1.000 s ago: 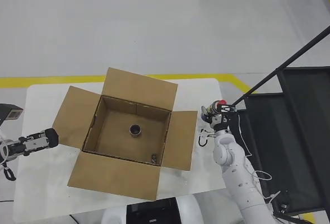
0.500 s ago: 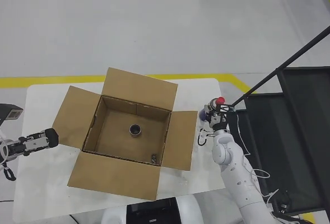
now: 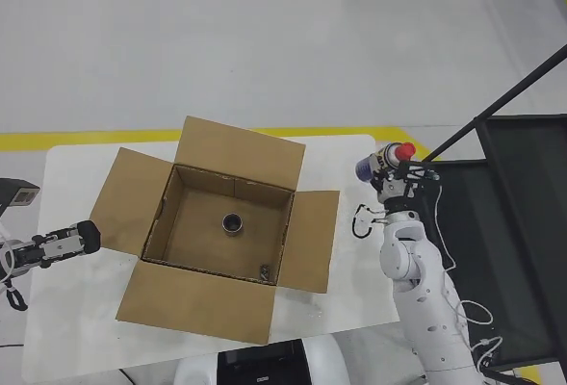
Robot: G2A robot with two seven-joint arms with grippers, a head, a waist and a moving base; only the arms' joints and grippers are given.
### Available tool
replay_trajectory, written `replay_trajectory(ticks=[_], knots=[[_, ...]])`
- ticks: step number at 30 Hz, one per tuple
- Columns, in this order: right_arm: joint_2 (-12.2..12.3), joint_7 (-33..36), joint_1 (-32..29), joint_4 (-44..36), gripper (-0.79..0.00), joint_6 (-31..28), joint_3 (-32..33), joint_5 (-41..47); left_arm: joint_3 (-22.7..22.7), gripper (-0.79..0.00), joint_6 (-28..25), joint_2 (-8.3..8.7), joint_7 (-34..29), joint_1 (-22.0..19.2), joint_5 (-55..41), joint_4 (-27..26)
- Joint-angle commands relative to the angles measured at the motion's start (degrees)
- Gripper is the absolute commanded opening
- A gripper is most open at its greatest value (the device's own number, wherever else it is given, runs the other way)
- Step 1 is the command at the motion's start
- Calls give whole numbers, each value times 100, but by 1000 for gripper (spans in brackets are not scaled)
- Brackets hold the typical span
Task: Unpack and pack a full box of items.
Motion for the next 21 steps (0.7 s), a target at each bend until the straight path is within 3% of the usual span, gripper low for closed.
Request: replay_trajectory(ticks=[1,5,11,21], knots=[[18,404,-101,-496,-785,34,55,-79,0,0,0,0,0,0,0,0],[44,1243,-238,-1529,-785,22,117,-55,0,0,0,0,0,0,0,0],[56,1970,-347,-2780,-785,-163,-14,330,0,0,0,0,0,0,0,0],[65,3517,-196,-3304,-785,-974,-1135,1906,0,0,0,0,0,0,0,0]])
